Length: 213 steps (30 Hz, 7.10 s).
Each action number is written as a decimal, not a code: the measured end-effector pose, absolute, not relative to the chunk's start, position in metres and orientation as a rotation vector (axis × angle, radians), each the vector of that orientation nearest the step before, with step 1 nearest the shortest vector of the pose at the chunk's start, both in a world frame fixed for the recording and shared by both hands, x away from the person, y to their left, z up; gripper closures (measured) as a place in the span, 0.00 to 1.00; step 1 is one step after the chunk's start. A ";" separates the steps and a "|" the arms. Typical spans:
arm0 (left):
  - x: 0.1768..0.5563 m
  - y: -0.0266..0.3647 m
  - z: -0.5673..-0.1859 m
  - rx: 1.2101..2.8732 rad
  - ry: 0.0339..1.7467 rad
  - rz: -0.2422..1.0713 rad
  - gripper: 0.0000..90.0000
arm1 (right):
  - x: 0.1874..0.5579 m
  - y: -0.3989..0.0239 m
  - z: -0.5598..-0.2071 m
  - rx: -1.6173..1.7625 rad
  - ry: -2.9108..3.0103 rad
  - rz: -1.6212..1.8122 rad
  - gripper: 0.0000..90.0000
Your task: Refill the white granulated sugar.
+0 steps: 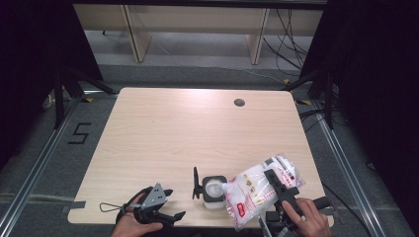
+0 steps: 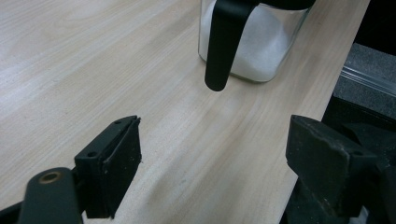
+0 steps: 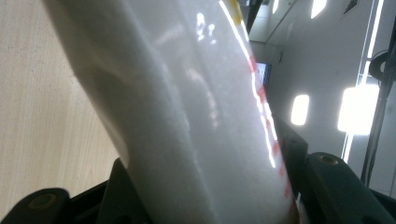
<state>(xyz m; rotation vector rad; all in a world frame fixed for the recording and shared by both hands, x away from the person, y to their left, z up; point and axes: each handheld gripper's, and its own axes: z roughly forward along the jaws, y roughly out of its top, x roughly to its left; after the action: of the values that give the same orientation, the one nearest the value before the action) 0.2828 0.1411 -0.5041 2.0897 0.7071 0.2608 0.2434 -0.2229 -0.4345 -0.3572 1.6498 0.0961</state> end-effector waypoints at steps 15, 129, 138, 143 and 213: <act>0.282 0.142 -0.503 2.104 0.695 0.264 0.20 | 0.243 -0.222 -0.435 -0.360 1.653 0.086 0.59; 0.281 0.143 -0.504 2.100 0.708 0.274 0.20 | 0.242 -0.226 -0.433 -0.305 1.710 0.198 0.62; 0.283 0.143 -0.503 2.104 0.695 0.278 0.20 | 0.243 -0.228 -0.431 -0.316 1.700 0.184 0.62; 0.282 0.143 -0.504 2.104 0.713 0.276 0.20 | 0.243 -0.229 -0.432 -0.299 1.710 0.192 0.62; 0.283 0.144 -0.504 2.111 0.703 0.274 0.20 | 0.286 -0.260 -0.462 0.197 1.999 0.954 0.72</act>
<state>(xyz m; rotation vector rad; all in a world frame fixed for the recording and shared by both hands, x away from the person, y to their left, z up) 0.2830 0.1440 -0.5035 2.1110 0.7034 0.2739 0.2861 -0.2604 -0.4618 0.1969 1.9988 0.9540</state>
